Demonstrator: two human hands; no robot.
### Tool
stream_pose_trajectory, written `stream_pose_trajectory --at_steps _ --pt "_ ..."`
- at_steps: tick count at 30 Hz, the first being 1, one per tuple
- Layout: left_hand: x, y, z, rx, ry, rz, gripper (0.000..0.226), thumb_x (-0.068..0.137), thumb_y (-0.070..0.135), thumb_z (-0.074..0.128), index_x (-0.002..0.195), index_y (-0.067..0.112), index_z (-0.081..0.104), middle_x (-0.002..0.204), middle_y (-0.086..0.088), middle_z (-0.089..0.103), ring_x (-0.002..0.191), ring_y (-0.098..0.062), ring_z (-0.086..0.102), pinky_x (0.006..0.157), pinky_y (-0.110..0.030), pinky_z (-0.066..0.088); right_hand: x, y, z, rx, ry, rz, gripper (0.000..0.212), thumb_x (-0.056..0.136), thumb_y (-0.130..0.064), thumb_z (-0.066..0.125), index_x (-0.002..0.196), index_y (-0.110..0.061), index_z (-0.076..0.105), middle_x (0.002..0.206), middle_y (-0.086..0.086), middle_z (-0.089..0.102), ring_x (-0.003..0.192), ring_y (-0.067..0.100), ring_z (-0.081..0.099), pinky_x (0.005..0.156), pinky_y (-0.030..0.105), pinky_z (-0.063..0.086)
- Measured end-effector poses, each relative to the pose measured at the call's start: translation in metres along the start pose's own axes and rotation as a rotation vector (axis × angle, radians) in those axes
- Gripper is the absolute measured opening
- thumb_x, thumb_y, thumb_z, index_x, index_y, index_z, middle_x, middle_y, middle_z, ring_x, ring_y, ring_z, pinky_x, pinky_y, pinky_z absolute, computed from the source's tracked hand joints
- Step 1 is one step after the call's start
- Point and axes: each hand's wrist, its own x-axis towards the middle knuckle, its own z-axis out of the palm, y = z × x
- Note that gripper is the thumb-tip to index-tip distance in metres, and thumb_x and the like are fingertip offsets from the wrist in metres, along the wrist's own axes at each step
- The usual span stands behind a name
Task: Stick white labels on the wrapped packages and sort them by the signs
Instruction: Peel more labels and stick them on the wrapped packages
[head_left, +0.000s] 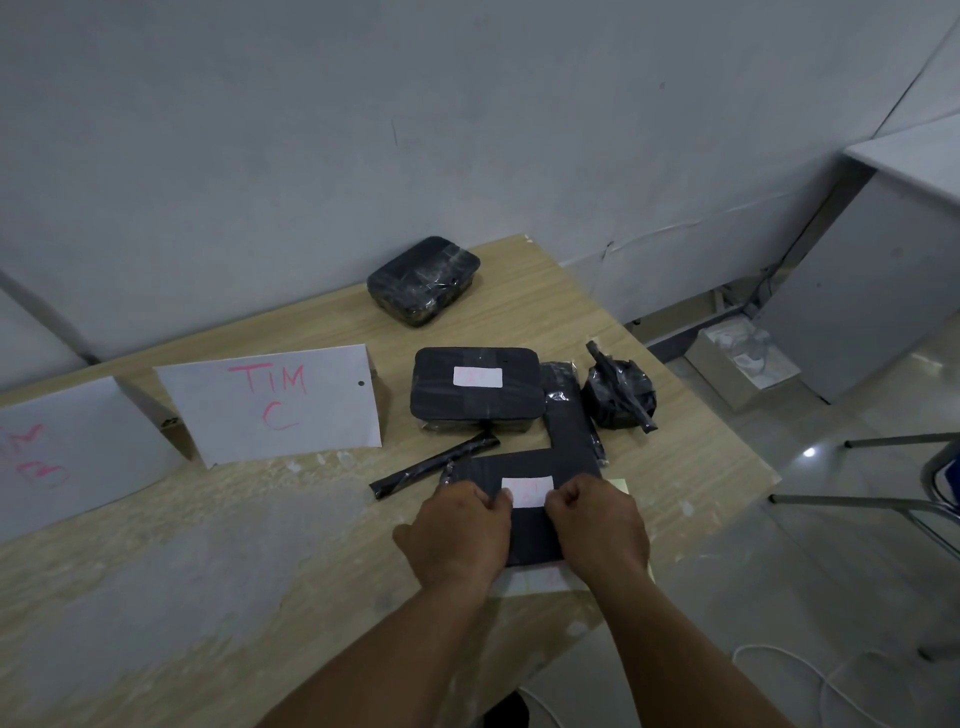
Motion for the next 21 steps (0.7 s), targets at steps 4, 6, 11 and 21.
stream_pose_trajectory --at_steps 4,6,11,21 --pt "0.002 0.001 0.001 0.030 0.023 0.009 0.038 0.087 0.064 0.052 0.074 0.030 0.060 0.076 0.014 0.060 0.072 -0.010 0.049 0.080 -0.038 0.029 0.000 -0.001 0.000 -0.026 0.017 0.009 0.023 0.089 -0.041 0.056 0.071 -0.026 0.058 0.070 -0.012 0.056 0.063 0.004 0.048 0.054 0.025 0.035" --pt "0.002 0.001 0.002 0.033 0.024 0.015 0.035 0.087 0.061 0.054 0.075 0.030 0.060 0.077 0.014 0.061 0.073 -0.010 0.050 0.083 -0.038 0.031 -0.001 -0.002 0.000 -0.047 0.028 0.005 0.023 0.089 -0.042 0.057 0.072 -0.027 0.058 0.071 -0.012 0.056 0.064 0.006 0.050 0.054 0.025 0.034" --pt "0.002 0.002 0.001 0.037 0.026 0.016 0.032 0.087 0.059 0.056 0.076 0.029 0.060 0.078 0.014 0.060 0.072 -0.009 0.049 0.084 -0.038 0.033 -0.001 -0.003 0.001 -0.095 0.057 0.002 0.025 0.085 -0.049 0.061 0.075 -0.027 0.056 0.072 -0.012 0.054 0.067 0.010 0.050 0.054 0.025 0.033" --pt "-0.005 -0.014 -0.009 -0.126 0.033 -0.027 0.021 0.092 0.049 0.051 0.098 0.029 0.048 0.099 0.008 0.061 0.086 -0.017 0.057 0.084 -0.039 0.042 -0.003 0.012 -0.012 -0.048 0.153 0.168 0.047 0.093 -0.056 0.040 0.122 -0.022 0.054 0.120 0.007 0.056 0.108 0.027 0.050 0.079 0.040 0.042"
